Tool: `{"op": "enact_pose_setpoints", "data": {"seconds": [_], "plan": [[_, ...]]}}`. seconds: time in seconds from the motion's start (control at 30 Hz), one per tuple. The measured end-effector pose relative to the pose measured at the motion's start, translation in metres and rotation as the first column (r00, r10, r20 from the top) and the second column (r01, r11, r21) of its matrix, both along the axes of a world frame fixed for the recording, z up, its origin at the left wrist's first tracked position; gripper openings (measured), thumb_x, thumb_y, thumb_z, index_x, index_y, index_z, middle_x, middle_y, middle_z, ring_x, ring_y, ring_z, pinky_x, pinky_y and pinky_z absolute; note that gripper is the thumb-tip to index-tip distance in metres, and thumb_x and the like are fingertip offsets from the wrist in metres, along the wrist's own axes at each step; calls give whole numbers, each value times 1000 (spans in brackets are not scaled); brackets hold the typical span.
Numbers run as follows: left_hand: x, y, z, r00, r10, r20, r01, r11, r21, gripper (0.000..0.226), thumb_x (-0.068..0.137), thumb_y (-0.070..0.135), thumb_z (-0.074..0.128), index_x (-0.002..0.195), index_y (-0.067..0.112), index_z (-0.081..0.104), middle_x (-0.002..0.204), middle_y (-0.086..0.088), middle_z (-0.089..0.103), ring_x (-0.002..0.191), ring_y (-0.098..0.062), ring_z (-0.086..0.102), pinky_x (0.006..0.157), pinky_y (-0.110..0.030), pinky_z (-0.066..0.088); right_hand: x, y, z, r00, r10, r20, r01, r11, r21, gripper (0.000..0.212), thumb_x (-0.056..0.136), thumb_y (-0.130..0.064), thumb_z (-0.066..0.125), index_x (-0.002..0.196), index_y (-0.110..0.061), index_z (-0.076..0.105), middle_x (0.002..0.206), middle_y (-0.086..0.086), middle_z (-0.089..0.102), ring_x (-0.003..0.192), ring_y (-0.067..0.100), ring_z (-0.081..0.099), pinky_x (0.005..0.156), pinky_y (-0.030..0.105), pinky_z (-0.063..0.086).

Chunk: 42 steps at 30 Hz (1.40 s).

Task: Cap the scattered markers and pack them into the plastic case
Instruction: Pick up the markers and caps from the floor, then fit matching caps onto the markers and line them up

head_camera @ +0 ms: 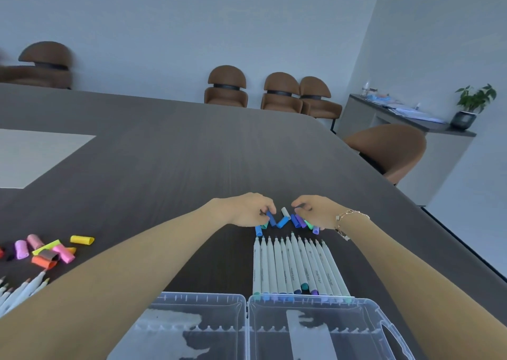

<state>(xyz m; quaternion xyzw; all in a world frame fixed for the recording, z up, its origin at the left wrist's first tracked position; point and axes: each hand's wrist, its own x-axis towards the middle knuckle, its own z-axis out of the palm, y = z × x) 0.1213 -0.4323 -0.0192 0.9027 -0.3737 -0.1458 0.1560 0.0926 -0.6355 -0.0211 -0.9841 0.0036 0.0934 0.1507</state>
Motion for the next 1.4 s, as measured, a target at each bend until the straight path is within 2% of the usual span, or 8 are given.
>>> {"op": "enact_pose_setpoints", "data": {"seconds": [0.2, 0.47, 0.8, 0.97, 1.07, 1.17, 1.23, 1.4], "plan": [[-5, 22, 5, 990, 79, -114, -80, 997, -6, 39, 99, 18, 45, 137, 19, 43, 131, -2, 54, 117, -18, 52, 95, -26, 41, 6, 8, -5, 998, 60, -28, -62, 996, -68, 37, 101, -19, 35, 136, -23, 49, 137, 2, 52, 120, 19, 53, 98, 27, 42], [-16, 29, 9, 994, 63, -90, -61, 998, 20, 30, 98, 16, 44, 126, 15, 56, 130, -2, 54, 117, -15, 51, 90, -20, 37, 0, 16, 3, 990, 128, -65, -135, 986, -102, 34, 100, -22, 39, 127, -23, 59, 124, 0, 62, 104, 15, 58, 90, 22, 47], [-70, 115, 62, 975, 201, -92, -199, 979, 33, 34, 99, 19, 40, 129, 16, 54, 135, 1, 51, 121, -16, 47, 91, -18, 31, -18, 5, -3, 995, 69, 70, -62, 993, -96, 33, 96, -22, 51, 129, -25, 53, 139, 3, 47, 125, 20, 47, 104, 28, 35], [-98, 194, 74, 951, 299, -81, -294, 954, 62, 32, 97, 19, 42, 125, 17, 58, 127, 3, 57, 114, -15, 52, 88, -16, 34, -27, 33, 9, 996, 86, 35, -76, 972, -221, 20, 96, -17, 45, 99, -23, 63, 117, 1, 63, 98, 14, 59, 76, 13, 40], [-108, 249, 72, 920, 382, -90, -374, 922, 96, 30, 95, 20, 41, 119, 23, 59, 119, 4, 62, 94, -13, 62, 74, -16, 49, -39, 67, 27, 991, 129, -14, -128, 952, -278, 30, 99, -15, 36, 87, -25, 61, 106, -3, 63, 92, 11, 59, 80, 17, 41], [-123, 298, 70, 895, 436, -89, -420, 894, 155, 27, 95, 21, 43, 116, 27, 57, 111, 5, 68, 87, -7, 63, 83, -35, 53, -44, 106, 40, 984, 176, 13, -167, 957, -238, 27, 98, -16, 36, 101, -22, 62, 108, -2, 62, 97, 13, 56, 87, 20, 41], [-136, 327, 70, 882, 470, -39, -456, 871, 182, 26, 97, 18, 44, 119, 20, 60, 117, 3, 63, 100, -12, 59, 94, -31, 47, -49, 134, 46, 977, 212, 22, -204, 962, -181, 24, 97, -17, 40, 103, -21, 63, 111, -2, 63, 99, 13, 58, 90, 20, 41], [-170, 392, 66, 809, 588, 2, -568, 780, 262, 31, 95, 17, 45, 123, 21, 58, 121, 4, 59, 107, -11, 55, 92, -22, 40, -78, 215, 59, 941, 329, -74, -335, 938, -85, 22, 96, -21, 43, 106, -20, 63, 105, -1, 66, 78, 7, 60, 59, 5, 38]]}}
